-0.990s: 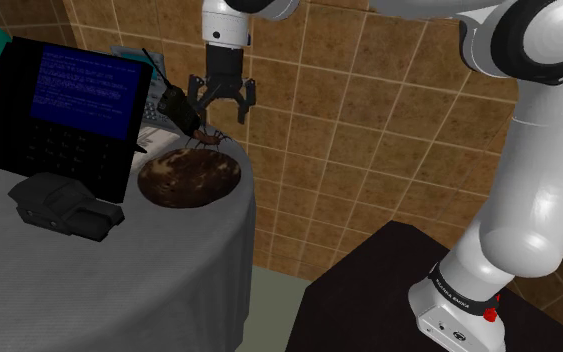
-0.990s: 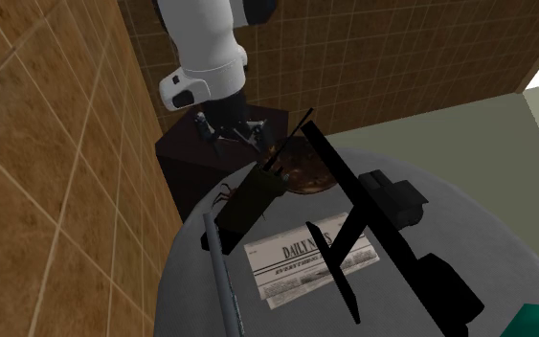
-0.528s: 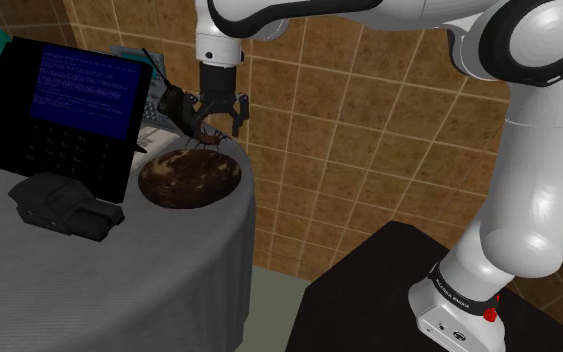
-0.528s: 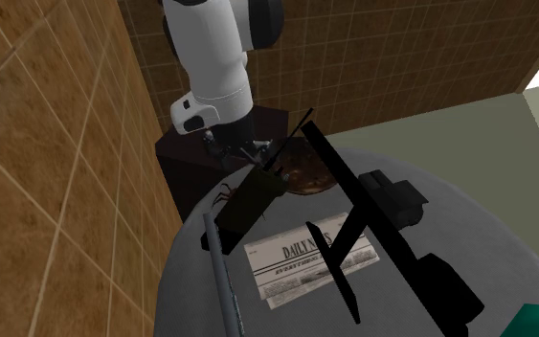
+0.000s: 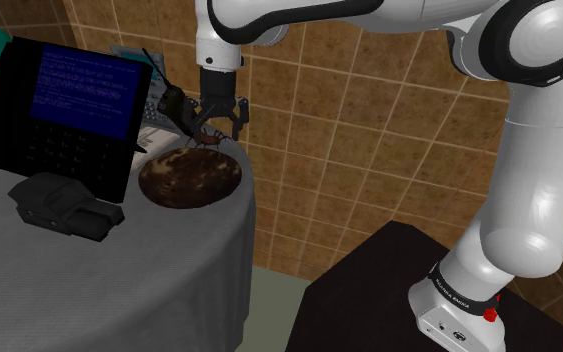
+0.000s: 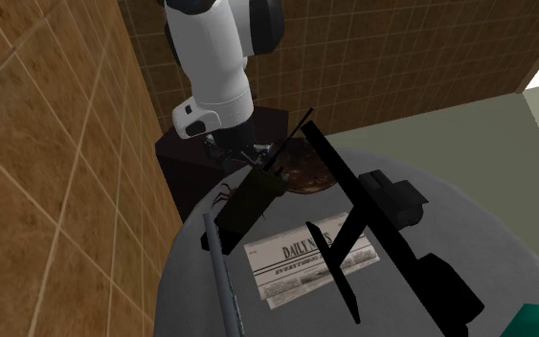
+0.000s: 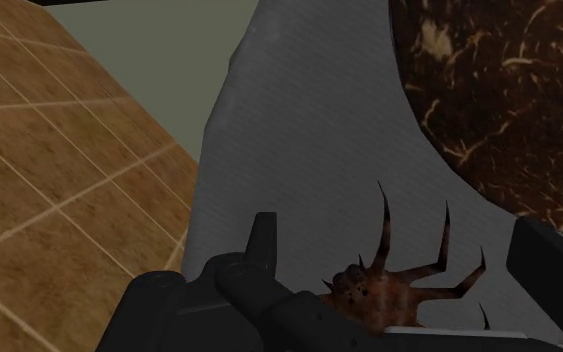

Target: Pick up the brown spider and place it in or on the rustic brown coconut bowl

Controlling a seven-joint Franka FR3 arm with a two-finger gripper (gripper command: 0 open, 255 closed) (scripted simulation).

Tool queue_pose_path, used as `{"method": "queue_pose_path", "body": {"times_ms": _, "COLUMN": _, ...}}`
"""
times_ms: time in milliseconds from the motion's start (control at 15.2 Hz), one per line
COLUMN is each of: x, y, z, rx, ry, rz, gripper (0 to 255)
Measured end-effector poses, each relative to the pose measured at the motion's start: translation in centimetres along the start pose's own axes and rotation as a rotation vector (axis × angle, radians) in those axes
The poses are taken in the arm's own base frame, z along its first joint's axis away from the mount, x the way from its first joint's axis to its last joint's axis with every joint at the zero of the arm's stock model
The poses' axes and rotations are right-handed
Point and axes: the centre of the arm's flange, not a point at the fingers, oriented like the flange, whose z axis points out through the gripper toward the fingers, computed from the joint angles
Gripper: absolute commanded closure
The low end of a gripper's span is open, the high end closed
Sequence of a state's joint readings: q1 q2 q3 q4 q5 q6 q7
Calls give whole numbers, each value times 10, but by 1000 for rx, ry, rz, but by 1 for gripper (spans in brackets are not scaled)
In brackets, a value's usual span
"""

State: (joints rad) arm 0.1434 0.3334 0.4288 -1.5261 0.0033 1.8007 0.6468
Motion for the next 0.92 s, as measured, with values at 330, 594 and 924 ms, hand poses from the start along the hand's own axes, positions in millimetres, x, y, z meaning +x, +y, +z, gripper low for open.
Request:
{"method": "queue_pose_path", "body": {"times_ms": 330, "x": 0, "y": 0, "z": 0, "rx": 0, "ry": 0, "rz": 0, "gripper": 255}}
{"method": "queue_pose_path", "body": {"times_ms": 594, "x": 0, "y": 0, "z": 0, "rx": 0, "ry": 0, "rz": 0, "gripper": 255}}
{"method": "queue_pose_path", "body": {"times_ms": 924, "x": -2, "y": -2, "z": -16, "rx": 0, "ry": 0, "rz": 0, "gripper": 255}}
